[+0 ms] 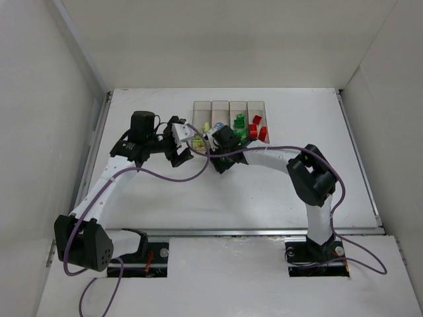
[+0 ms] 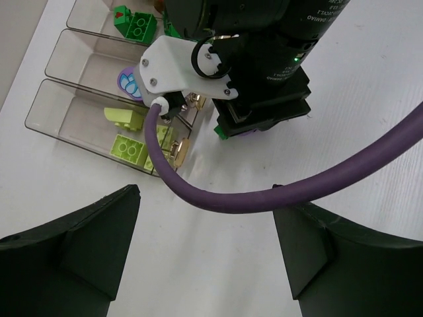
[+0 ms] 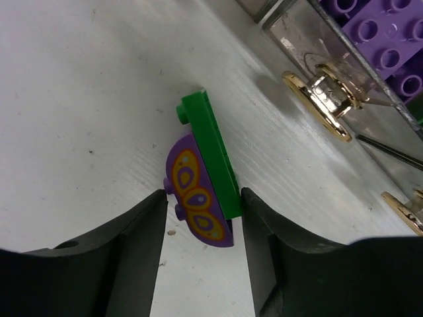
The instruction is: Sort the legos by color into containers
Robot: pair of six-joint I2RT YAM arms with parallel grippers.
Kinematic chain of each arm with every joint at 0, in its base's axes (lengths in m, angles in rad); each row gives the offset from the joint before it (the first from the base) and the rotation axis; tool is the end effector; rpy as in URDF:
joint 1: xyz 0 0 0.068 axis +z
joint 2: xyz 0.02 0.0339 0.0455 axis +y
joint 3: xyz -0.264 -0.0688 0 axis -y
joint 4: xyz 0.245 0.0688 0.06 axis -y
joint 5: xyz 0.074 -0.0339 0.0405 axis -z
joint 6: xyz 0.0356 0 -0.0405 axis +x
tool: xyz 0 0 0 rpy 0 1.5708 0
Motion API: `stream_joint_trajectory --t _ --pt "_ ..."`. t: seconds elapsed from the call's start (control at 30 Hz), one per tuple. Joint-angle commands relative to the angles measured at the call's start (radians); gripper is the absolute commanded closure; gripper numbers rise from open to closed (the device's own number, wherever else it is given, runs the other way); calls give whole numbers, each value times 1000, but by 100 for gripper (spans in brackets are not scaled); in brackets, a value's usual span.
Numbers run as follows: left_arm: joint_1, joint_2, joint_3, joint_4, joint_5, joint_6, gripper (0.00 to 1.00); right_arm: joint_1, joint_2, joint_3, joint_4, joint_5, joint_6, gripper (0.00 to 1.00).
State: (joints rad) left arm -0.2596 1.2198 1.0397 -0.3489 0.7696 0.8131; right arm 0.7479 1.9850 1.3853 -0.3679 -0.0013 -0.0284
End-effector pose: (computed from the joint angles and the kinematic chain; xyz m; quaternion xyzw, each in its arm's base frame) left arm 0.2517 -0.0925 0.3263 0.5714 0.5956 -0.1872 0.5327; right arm 0.3112 0.2888 0.1762 -0.3616 0.8838 0.1052 0.2778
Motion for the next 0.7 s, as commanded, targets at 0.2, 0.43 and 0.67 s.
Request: stream_joint_trajectory --t 0.2,0.43,0.67 --pt "5 -13 -18 53 28 -37 22 7 18 24 -2 49 2 77" --pt "5 -22 -27 44 28 -11 23 7 -41 -23 32 -11 -31 92" --pt "5 -22 -36 -82 92 171 45 7 -305 -175 109 -199 -162 100"
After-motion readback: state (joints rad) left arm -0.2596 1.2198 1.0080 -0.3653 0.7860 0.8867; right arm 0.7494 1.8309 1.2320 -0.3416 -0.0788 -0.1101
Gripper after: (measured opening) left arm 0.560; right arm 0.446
